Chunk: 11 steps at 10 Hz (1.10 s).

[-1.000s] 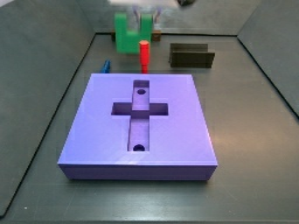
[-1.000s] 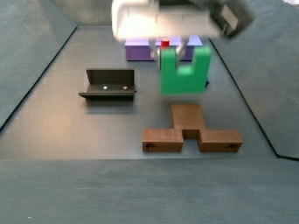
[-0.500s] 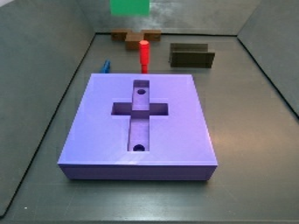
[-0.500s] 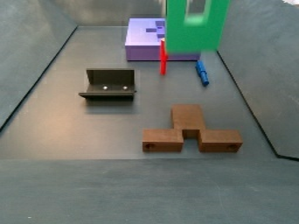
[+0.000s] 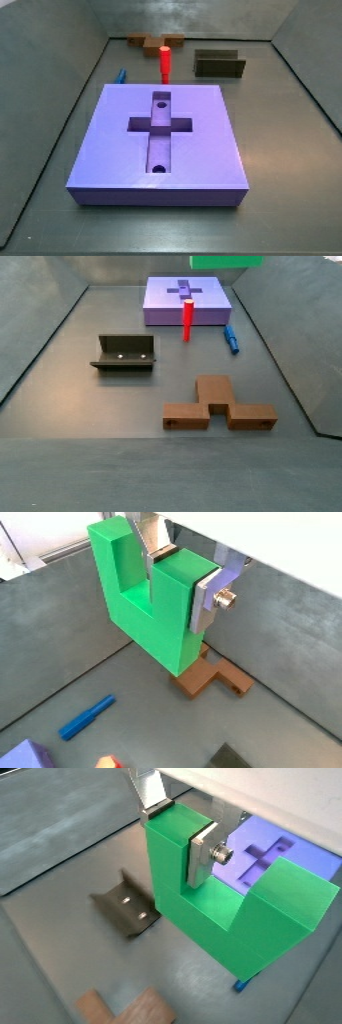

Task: Pick up the green object. Move up. Move to above the board. Insert the green object.
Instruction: Move to above the board.

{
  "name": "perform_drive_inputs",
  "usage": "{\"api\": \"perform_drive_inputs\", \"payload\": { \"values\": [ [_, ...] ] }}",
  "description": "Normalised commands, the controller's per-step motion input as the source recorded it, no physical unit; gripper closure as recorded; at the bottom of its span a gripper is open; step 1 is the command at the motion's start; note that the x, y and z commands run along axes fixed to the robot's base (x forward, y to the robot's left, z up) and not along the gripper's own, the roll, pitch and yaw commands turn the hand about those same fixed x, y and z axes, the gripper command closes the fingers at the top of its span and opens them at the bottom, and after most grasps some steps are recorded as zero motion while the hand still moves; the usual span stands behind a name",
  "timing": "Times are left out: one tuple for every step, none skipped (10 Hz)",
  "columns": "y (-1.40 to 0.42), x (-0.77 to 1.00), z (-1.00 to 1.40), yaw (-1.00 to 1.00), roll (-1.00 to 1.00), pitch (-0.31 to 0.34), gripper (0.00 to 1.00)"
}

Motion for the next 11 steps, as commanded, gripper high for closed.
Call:
{"api": "perform_drive_inputs", "payload": {
  "values": [
    [-1.40,0.00,0.19,-0.15,0.02,0.077,1.00],
    [-1.40,0.00,0.20,-0.08,0.02,0.054,1.00],
    [-1.40,0.01,0.20,-0.07,-0.02,0.052,1.00],
    [-1.40,0.01,0.22,-0.02,0.00,0.061,1.00],
    [-1.40,0.02,0.23,0.00,0.01,0.074,1.00],
    [-1.40,0.04,0.23,0.00,-0.01,0.093,1.00],
    [-1.40,0.06,0.23,0.00,0.00,0.104,1.00],
    [-0.89,0.09,0.16,0.01,0.02,0.143,1.00],
    [-0.61,0.09,0.12,0.01,0.02,0.158,1.00],
    [-0.28,0.09,0.06,0.01,0.01,0.145,1.00],
    [-0.20,0.06,0.05,0.01,0.02,0.118,1.00]
  ]
}}
